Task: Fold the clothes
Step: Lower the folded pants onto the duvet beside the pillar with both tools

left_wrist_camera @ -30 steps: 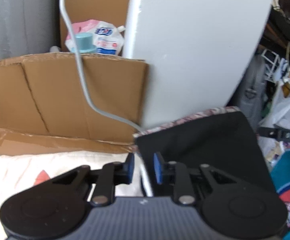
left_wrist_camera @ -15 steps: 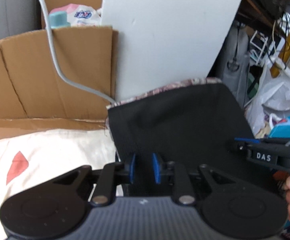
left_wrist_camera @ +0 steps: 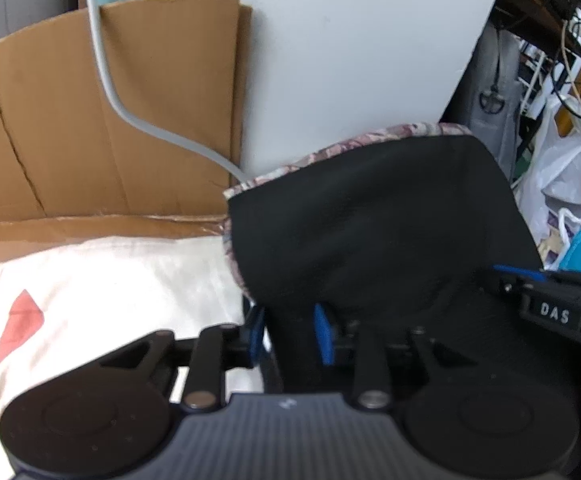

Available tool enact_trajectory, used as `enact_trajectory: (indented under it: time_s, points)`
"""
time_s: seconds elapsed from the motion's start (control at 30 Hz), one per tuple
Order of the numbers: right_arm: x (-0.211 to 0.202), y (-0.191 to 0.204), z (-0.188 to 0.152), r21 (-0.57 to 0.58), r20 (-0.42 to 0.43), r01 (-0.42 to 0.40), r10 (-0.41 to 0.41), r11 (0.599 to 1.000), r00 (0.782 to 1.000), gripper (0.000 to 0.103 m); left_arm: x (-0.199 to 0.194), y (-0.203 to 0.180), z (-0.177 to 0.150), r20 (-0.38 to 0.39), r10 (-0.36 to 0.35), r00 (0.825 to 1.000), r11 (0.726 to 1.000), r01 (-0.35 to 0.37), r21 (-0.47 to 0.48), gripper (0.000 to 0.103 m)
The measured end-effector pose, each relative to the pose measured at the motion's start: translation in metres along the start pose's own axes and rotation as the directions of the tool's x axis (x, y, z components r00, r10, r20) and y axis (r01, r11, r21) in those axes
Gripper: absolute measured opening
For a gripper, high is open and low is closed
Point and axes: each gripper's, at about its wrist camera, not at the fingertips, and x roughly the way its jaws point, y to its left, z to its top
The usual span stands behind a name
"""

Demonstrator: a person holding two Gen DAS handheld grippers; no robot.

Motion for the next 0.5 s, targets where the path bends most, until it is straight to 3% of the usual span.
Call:
enact_trajectory:
  time_s: [0.03,0.2,0.37,0.5]
  points:
    - [-0.002,-0.002,0.000,0.012,-0.008,-0.002,0.002,1.000,1.000,0.020,-0.001,0.002,-0.001,-0.004,0.003,1.000,1.000,-0.003,-0.001,0.025]
    - [-0.018,-0.003,-0.007,0.031,-0.037,0.010,-0.009,0.999,0.999,0.021,-0.013,0.023,-0.011,-0.026,0.047,0.999,0.998,-0.048,-0.039,0.021]
    - [-0.035,-0.003,-0.007,0.055,-0.023,0.000,0.001,0.998,1.000,0.022,-0.031,0.030,-0.004,0.024,0.058,0.998,0.997,-0.057,-0.043,0.021]
    - [-0.041,0.009,0.001,0.067,0.001,-0.056,0.056,0.996,0.998,0.022,-0.036,0.023,0.010,0.074,0.013,0.997,1.000,-0.012,-0.021,0.021]
